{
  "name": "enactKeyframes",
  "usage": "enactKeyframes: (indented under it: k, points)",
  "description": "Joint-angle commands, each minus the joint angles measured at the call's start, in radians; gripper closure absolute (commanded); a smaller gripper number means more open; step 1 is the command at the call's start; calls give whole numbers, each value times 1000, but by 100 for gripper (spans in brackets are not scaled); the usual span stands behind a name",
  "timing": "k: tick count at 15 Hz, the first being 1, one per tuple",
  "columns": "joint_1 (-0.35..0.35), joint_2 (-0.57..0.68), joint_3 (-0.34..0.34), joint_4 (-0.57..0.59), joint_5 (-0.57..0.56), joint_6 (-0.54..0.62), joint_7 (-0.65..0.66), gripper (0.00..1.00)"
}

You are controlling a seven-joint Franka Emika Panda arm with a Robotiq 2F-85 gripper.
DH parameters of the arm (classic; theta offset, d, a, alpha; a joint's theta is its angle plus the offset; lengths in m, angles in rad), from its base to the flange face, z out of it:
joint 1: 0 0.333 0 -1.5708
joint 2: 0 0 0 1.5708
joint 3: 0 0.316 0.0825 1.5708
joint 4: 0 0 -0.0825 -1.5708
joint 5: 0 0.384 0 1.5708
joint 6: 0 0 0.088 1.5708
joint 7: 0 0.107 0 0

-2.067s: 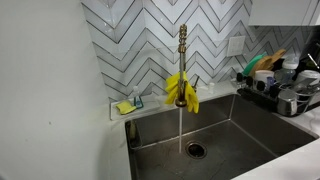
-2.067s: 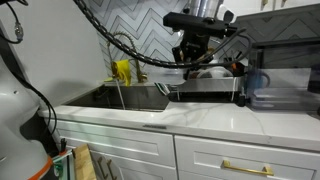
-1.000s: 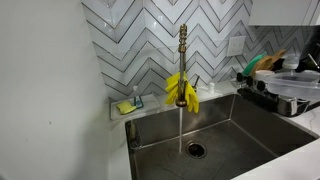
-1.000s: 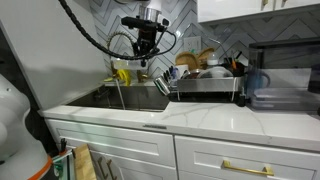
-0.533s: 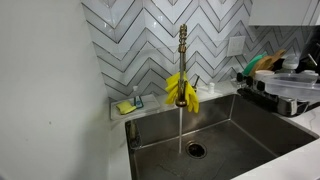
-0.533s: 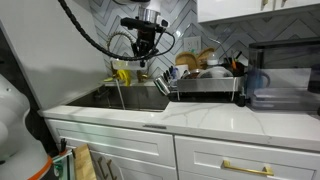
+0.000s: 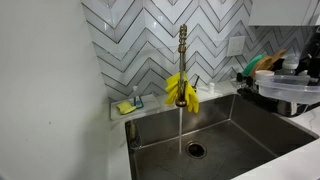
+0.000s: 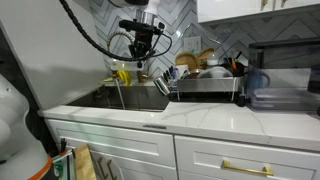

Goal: Turn the faucet on then rinse the container under it then close the the faucet

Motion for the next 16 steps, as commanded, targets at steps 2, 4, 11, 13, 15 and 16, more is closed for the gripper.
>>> enactKeyframes:
  k: [2, 4, 11, 13, 15, 16]
  points:
    - [77, -55, 66, -90, 3, 43, 57, 99]
    - [105, -65, 99, -125, -12, 70, 92, 99]
    - [179, -66, 185, -309, -6, 378, 255, 99]
    - [181, -37, 171, -269, -9, 351, 228, 95]
    - [193, -36, 183, -301, -9, 397, 258, 95]
    - [195, -36, 184, -305, -8, 400, 261, 95]
